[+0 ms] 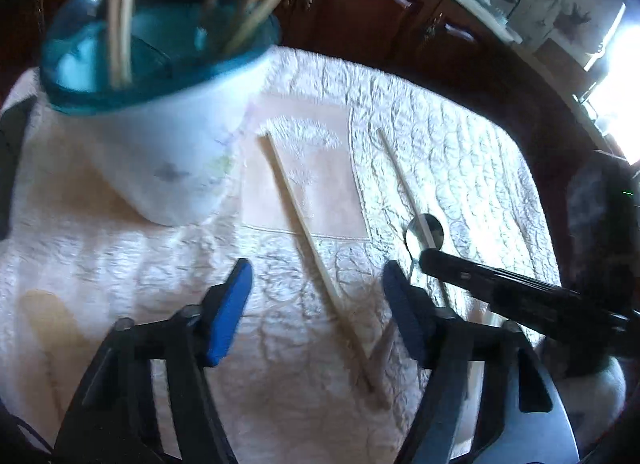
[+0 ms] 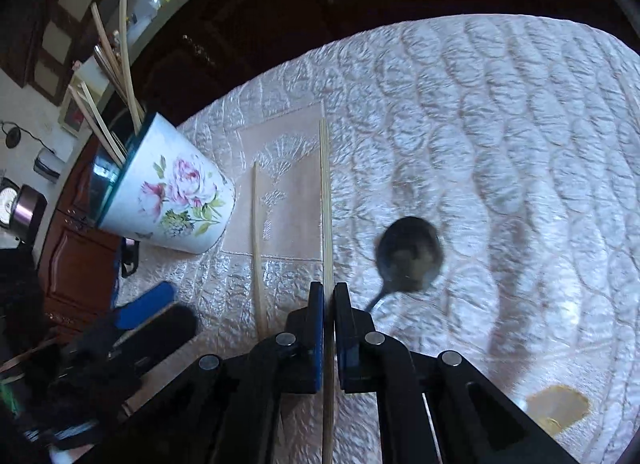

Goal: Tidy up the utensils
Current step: 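Grasp a chopstick with the right tool while the left tool grasps another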

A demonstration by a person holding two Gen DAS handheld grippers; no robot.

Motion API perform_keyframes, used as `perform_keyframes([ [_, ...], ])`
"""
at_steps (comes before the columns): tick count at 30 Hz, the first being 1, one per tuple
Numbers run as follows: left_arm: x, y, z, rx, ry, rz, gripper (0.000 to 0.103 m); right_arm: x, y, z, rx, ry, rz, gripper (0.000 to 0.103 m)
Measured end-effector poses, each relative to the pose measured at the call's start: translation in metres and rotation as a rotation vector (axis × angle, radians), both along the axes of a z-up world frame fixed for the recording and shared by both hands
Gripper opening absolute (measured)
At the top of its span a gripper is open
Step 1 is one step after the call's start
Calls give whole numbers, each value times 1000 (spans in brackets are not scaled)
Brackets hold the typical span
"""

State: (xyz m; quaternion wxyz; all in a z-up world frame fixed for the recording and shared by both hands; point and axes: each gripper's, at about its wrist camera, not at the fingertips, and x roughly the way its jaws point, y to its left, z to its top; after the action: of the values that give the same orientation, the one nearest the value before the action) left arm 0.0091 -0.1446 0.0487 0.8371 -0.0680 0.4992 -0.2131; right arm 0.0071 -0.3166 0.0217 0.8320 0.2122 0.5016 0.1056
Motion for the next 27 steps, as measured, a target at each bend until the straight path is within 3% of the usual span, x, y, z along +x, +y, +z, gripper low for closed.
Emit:
perform_keyframes([
  [2,4,-7,-9,10,18,-1,47,-4,-8,3,8,-5,-10,5],
  [4,9,-15,-21,17,50,-11,29,-7,-15,6,18,-6,-12,5],
  [5,9,-17,-26,30,55,-15,14,-8,-15,6,21,-7,-10,5],
  [9,1,-6,-26,25,47,-25,5,-15,-10,7,34,-1,8,5],
  [18,-36,59,-8,60,55,-37,4,-29,40,-13,93,77,94,5],
  [23,-53,75,-13,86,88,-39,4,-33,65,-25,64,126,143,5],
  [25,-52,76,-13,84,90,-45,12,-29,69,-21,19,109,149,8],
  [27,-46,75,-11,82,78,-36,24,-21,72,-15,-11,89,149,18],
])
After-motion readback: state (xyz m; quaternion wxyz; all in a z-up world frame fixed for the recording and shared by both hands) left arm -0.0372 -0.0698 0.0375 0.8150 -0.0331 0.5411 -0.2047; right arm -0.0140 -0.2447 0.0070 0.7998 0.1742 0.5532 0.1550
